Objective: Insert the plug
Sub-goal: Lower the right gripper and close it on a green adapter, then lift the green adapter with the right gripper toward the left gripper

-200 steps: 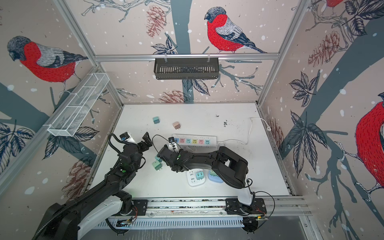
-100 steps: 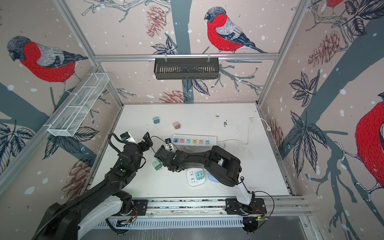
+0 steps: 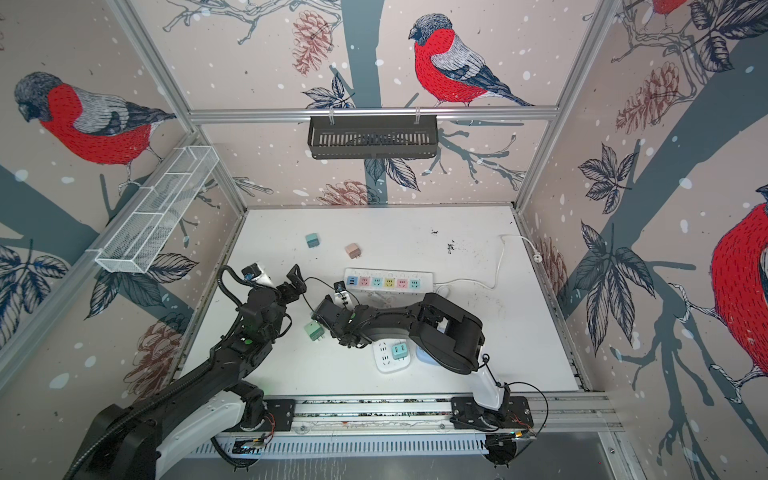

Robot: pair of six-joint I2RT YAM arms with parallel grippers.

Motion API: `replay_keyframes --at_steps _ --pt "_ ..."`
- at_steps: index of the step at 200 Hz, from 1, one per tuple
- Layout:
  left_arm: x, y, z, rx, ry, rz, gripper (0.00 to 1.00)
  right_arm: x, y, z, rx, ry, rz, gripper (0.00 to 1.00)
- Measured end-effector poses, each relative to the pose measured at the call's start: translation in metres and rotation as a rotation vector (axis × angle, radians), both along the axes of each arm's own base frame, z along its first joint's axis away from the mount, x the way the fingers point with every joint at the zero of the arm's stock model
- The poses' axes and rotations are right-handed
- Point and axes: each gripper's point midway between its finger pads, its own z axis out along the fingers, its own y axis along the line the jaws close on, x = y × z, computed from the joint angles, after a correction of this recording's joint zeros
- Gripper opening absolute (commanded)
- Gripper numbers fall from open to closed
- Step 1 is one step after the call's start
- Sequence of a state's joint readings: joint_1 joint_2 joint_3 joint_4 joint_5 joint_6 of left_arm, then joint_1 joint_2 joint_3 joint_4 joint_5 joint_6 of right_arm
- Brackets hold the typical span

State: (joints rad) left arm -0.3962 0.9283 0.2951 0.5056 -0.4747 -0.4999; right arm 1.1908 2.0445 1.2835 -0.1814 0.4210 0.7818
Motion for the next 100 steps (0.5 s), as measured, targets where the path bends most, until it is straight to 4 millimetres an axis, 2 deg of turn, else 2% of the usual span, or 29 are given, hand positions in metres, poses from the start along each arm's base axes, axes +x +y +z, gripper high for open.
replay_keyframes --at_steps 40,100 --pt "0.0004 -0.0002 -0.0009 0.001 0.004 0.000 0.97 0.0014 0.0024 -0.0058 -0.008 -0.002 0.003 0.55" --pt "0.0010 -0.0007 0.0008 0.000 0.001 -0.002 0.97 0.0028 0.0084 -0.0041 0.012 -0.011 0.020 0.32"
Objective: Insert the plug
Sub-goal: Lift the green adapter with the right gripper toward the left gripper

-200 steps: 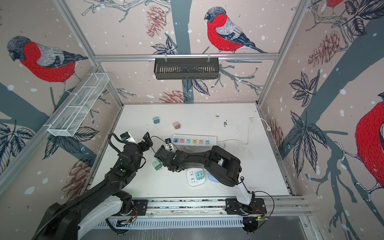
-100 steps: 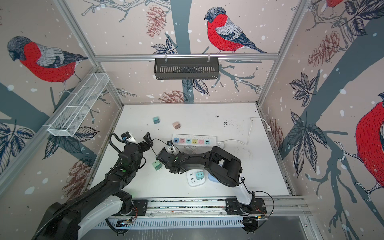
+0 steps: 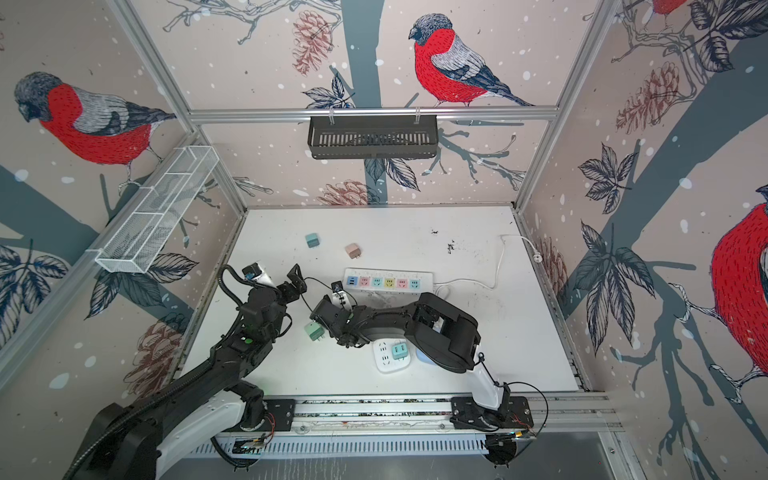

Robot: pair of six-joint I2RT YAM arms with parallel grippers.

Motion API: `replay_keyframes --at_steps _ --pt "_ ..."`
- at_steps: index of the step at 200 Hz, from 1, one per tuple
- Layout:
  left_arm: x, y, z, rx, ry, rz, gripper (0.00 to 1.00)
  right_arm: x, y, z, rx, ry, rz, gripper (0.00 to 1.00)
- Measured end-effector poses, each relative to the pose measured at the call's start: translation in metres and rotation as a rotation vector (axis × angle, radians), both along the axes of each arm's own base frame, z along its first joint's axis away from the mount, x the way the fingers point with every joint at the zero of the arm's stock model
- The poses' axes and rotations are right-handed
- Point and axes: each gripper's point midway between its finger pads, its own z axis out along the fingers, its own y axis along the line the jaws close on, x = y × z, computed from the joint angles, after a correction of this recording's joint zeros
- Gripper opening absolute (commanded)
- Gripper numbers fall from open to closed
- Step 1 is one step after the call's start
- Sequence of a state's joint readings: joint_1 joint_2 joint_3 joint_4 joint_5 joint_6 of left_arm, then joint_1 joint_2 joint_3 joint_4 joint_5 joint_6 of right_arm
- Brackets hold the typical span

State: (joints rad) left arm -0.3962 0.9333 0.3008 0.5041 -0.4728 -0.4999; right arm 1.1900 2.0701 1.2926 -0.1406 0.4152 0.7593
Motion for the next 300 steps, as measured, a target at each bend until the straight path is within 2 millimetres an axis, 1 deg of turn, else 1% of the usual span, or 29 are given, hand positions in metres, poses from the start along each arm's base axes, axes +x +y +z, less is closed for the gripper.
replay_keyframes --at_steps 13,26,47,62,75,93,112,129,146,154,170,178,191,204,220,233,247,255,279,300 --pt "0.000 0.000 0.001 0.000 -0.001 0.000 0.97 -0.004 -0.002 0.002 0.006 0.012 0.010 0.30" --pt "0.000 0.000 0.001 -0.001 -0.003 0.000 0.97 -0.009 -0.009 0.008 0.011 0.013 0.016 0.27" --pt "0.000 0.000 0.004 -0.005 -0.011 -0.001 0.97 -0.013 -0.019 0.029 0.049 -0.010 0.023 0.22" --pt "-0.001 0.000 0.006 -0.008 -0.016 -0.001 0.97 -0.014 -0.029 0.051 0.081 -0.046 0.030 0.20" --pt "-0.001 0.000 0.007 -0.010 -0.018 -0.005 0.97 -0.014 -0.039 0.074 0.116 -0.095 0.036 0.18" --pt "-0.003 -0.003 0.011 -0.020 -0.022 -0.023 0.97 -0.013 -0.056 0.108 0.170 -0.183 0.037 0.18" --pt "-0.005 -0.004 0.022 -0.036 -0.047 -0.035 0.97 -0.010 -0.075 0.142 0.216 -0.289 0.028 0.18" --pt "-0.008 -0.009 0.030 -0.051 -0.073 -0.067 0.95 -0.006 -0.090 0.173 0.250 -0.392 0.030 0.17" --pt "-0.011 -0.018 0.036 -0.058 -0.089 -0.117 0.92 -0.002 -0.098 0.205 0.286 -0.497 0.043 0.16" --pt "-0.012 -0.021 0.038 -0.052 -0.096 -0.136 0.89 0.000 -0.102 0.221 0.297 -0.550 0.046 0.14" --pt "-0.015 -0.032 0.046 -0.037 -0.114 -0.189 0.86 0.005 -0.109 0.256 0.323 -0.661 0.061 0.10" --pt "-0.017 -0.040 0.051 -0.034 -0.125 -0.223 0.85 0.007 -0.112 0.273 0.333 -0.712 0.063 0.05" --pt "-0.020 -0.047 0.058 -0.026 -0.142 -0.252 0.84 0.012 -0.115 0.300 0.345 -0.799 0.084 0.04" --pt "-0.023 -0.053 0.062 -0.007 -0.153 -0.284 0.84 0.016 -0.120 0.322 0.352 -0.878 0.105 0.04" --pt "-0.026 -0.056 0.066 0.011 -0.165 -0.299 0.84 0.020 -0.129 0.343 0.370 -0.972 0.139 0.04" --pt "-0.028 -0.058 0.068 0.011 -0.171 -0.307 0.83 0.024 -0.141 0.350 0.373 -1.038 0.163 0.04" --pt "-0.030 -0.061 0.069 0.027 -0.178 -0.325 0.83 0.029 -0.152 0.344 0.349 -1.086 0.195 0.03" --pt "-0.032 -0.064 0.071 0.023 -0.182 -0.341 0.83 0.029 -0.153 0.337 0.323 -1.096 0.220 0.03" --pt "-0.035 -0.072 0.073 0.023 -0.192 -0.384 0.82 0.022 -0.148 0.320 0.256 -1.126 0.323 0.02" --pt "-0.039 -0.082 0.074 0.029 -0.198 -0.435 0.77 0.019 -0.151 0.295 0.182 -1.143 0.366 0.01"
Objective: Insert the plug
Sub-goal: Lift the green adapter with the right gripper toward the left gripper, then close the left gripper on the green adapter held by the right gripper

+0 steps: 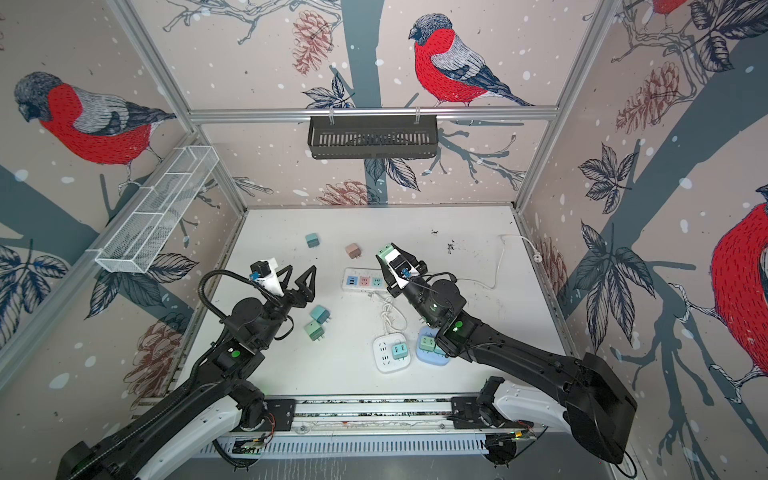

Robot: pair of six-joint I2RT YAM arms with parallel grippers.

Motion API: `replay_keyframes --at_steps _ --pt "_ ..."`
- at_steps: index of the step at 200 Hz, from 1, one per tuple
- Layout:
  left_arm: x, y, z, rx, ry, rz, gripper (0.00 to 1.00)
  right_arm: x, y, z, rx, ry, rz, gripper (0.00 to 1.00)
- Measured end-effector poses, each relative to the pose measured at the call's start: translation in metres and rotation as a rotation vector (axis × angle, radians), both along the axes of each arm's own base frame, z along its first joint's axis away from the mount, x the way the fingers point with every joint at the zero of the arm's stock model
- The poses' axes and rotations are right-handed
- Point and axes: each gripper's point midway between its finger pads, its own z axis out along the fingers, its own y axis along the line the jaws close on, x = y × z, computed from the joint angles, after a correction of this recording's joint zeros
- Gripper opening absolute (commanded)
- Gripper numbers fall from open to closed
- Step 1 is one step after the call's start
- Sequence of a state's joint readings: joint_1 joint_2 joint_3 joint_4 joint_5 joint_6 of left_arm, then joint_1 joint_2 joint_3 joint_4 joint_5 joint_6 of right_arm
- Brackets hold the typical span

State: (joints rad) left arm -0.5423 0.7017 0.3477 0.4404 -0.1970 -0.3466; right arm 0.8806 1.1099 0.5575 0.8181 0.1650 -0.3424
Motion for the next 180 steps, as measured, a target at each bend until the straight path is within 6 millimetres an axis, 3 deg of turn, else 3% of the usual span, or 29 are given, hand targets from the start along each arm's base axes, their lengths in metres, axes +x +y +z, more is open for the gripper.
replay_keyframes --at_steps 34,91,141,180 --pt "-0.008 -0.020 0.004 0.021 -0.028 -0.104 0.68 -0.019 -0.004 -0.041 -0.106 -0.073 0.052 0.01" --pt "-0.029 -0.065 0.006 0.085 -0.087 -0.337 0.67 -0.043 -0.013 -0.083 -0.196 -0.148 0.135 0.00" --pt "-0.044 -0.104 0.009 0.139 -0.113 -0.526 0.65 -0.056 -0.012 -0.080 -0.193 -0.215 0.187 0.00" --pt "-0.044 -0.123 0.007 0.186 -0.109 -0.589 0.64 -0.057 -0.006 -0.092 -0.246 -0.228 0.209 0.01"
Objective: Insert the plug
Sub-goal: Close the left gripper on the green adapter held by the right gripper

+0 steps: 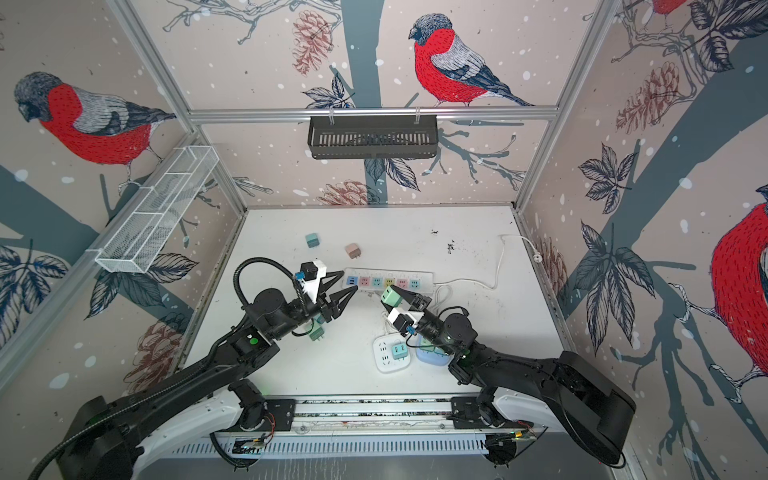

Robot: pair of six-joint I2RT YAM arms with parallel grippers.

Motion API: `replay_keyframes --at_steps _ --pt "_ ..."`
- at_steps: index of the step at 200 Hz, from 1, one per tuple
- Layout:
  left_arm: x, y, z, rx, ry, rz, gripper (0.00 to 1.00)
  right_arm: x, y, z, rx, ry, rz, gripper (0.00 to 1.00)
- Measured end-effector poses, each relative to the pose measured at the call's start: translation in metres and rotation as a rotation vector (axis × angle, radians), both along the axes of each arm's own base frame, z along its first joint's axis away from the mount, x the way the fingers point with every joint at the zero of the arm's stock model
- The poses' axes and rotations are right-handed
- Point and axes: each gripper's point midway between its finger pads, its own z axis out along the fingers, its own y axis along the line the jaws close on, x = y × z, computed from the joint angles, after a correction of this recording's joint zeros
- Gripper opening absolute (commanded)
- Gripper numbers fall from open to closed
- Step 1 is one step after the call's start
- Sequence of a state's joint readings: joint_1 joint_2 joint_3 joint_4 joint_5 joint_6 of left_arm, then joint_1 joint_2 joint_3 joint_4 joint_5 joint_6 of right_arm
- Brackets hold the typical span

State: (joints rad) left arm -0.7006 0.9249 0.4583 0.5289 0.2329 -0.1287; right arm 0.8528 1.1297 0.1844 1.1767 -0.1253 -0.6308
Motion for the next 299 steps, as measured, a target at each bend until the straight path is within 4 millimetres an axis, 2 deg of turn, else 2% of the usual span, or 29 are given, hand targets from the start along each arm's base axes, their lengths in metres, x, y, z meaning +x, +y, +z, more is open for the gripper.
replay_keyframes --at_steps 30,62,101,123,173,231,299 --pt "0.000 -0.011 -0.005 0.035 0.008 -0.041 0.64 -0.009 -0.003 -0.003 -0.012 -0.029 0.014 0.01" --pt "-0.002 -0.022 -0.009 0.056 0.022 -0.087 0.63 -0.016 -0.005 0.004 -0.007 -0.077 0.027 0.00" --pt "-0.008 -0.036 -0.011 0.091 0.027 -0.143 0.62 -0.024 0.001 -0.007 -0.060 -0.116 0.050 0.01" --pt "-0.010 -0.040 -0.012 0.101 0.026 -0.162 0.62 -0.027 0.002 -0.007 -0.063 -0.130 0.056 0.00" --pt "-0.010 -0.045 -0.017 0.121 0.043 -0.186 0.64 -0.031 -0.002 0.003 -0.044 -0.169 0.053 0.00" --pt "-0.038 -0.071 -0.016 0.155 0.021 -0.311 0.66 -0.026 0.003 -0.001 -0.062 -0.153 0.049 0.01" --pt "-0.030 -0.087 -0.029 0.213 0.066 -0.333 0.63 -0.025 0.004 -0.003 -0.076 -0.148 0.035 0.01"
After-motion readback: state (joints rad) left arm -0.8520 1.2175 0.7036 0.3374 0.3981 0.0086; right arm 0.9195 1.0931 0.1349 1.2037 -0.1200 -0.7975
